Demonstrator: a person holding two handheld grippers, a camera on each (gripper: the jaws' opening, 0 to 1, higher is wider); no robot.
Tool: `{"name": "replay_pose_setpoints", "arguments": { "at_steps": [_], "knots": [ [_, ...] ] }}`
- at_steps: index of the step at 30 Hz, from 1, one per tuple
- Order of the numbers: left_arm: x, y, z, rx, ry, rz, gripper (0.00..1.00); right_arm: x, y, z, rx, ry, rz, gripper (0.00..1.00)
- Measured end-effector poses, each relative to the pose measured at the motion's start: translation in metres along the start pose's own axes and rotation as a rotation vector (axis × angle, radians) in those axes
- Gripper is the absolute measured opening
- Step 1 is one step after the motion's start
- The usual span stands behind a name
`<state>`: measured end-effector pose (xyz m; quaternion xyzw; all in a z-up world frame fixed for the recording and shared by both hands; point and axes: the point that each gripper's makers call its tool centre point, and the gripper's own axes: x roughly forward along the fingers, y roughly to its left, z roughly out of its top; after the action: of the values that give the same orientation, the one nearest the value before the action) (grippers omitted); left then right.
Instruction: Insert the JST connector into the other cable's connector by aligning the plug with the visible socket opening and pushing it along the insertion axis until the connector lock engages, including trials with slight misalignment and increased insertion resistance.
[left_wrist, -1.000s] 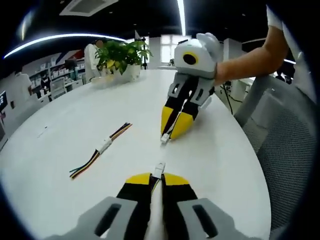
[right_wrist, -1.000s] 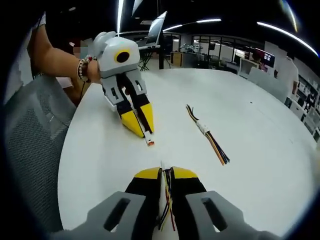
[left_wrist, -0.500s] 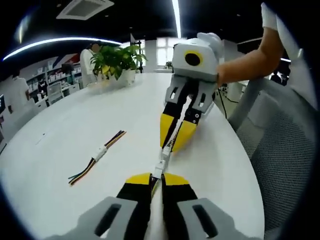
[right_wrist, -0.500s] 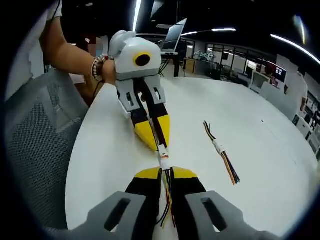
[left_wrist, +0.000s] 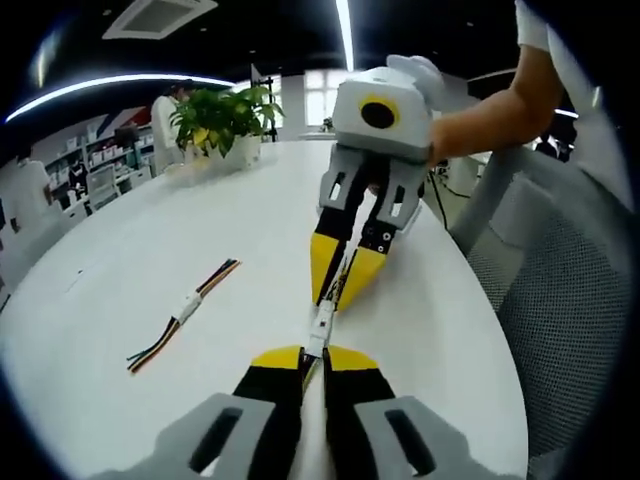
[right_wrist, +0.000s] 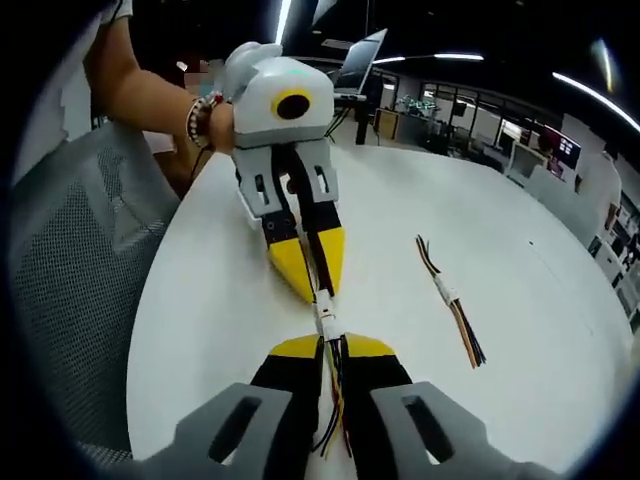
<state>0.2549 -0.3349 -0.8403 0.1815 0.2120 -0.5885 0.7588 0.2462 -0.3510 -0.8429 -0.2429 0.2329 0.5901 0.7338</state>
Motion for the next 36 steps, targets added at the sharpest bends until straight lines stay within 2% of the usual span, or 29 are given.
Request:
{"name": "replay_pose_setpoints", "arguments": {
  "at_steps": [15, 19, 25, 36],
  "knots": [
    [0.001, -0.003, -0.006, 0.005, 0.030, -0.010, 0.01, 0.005, 0.003, -0.004, 0.015, 0.029, 0.011, 0.04],
    [0.003, -0.006, -0.002, 0.003, 0.010, -0.028, 0.00, 0.007, 0.004, -0.003, 0.023, 0.022, 0.019, 0.04],
    [0.004, -0.008, -0.003, 0.027, 0.017, -0.040, 0.00, 0.006, 0.005, -0.004, 0.026, 0.029, 0.027, 0.04],
    [0.001, -0.019, -0.005, 0.088, 0.031, -0.097, 0.00, 0.004, 0.019, -0.004, 0.020, 0.018, 0.110, 0.04]
  ]
}}
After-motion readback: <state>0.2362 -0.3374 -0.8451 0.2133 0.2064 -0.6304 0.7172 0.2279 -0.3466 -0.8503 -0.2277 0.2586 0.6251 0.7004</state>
